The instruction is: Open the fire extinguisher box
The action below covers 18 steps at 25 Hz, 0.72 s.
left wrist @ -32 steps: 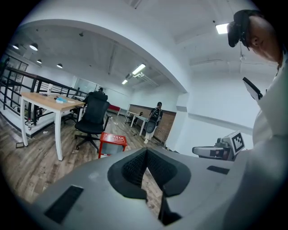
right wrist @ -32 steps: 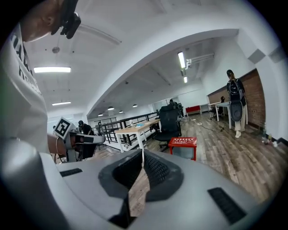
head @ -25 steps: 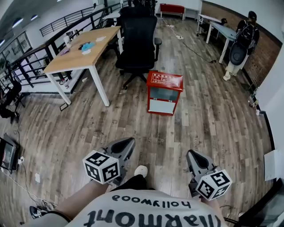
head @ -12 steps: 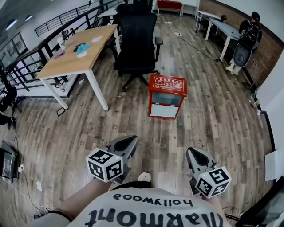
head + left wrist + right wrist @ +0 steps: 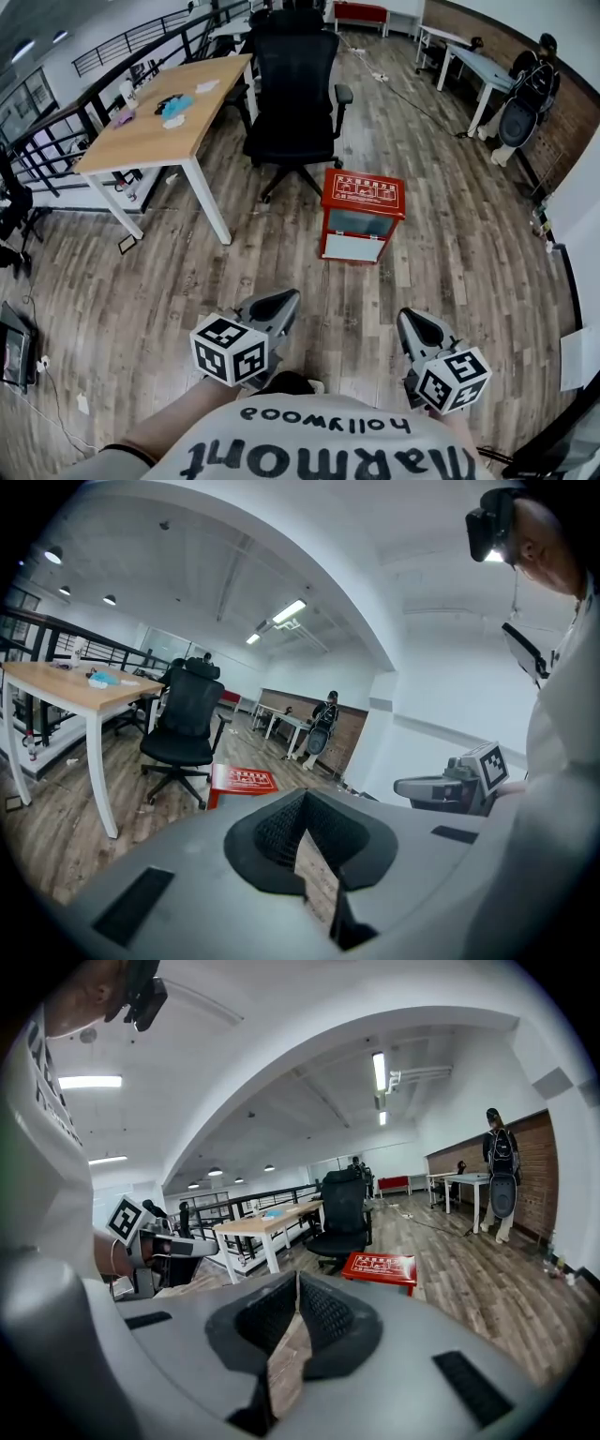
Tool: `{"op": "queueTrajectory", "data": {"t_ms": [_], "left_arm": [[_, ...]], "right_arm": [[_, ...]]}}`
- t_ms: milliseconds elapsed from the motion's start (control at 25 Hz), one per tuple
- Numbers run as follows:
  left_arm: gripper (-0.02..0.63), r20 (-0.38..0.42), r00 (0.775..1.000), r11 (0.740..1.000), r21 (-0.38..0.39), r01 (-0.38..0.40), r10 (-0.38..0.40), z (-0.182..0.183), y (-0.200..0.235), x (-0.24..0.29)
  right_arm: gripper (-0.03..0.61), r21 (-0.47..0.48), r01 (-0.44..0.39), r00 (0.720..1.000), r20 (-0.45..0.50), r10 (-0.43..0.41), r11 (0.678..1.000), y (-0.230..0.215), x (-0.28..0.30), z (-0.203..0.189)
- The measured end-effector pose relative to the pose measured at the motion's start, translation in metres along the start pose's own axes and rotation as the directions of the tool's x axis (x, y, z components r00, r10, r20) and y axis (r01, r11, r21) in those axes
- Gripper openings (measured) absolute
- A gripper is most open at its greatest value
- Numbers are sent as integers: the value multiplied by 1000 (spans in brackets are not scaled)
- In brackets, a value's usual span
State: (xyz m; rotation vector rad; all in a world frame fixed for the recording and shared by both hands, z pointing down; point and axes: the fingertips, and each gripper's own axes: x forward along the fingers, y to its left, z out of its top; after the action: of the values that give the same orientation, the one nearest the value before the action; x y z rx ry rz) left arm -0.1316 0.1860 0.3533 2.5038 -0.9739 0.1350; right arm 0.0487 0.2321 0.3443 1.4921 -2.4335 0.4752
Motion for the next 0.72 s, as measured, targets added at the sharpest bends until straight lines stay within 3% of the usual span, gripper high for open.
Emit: {"op": "queueTrajectory", "data": {"t_ms": [240, 720], "left_arm": [[6, 4, 1000, 1000, 5, 8, -8, 10, 15, 8], [6, -24, 1000, 1000, 14, 13, -12, 11, 19, 37]], "right_arm": [[14, -34, 0, 1000, -22, -1, 999, 0, 21, 6], [14, 73, -5, 1000, 8, 4, 997, -28, 31, 7]]}}
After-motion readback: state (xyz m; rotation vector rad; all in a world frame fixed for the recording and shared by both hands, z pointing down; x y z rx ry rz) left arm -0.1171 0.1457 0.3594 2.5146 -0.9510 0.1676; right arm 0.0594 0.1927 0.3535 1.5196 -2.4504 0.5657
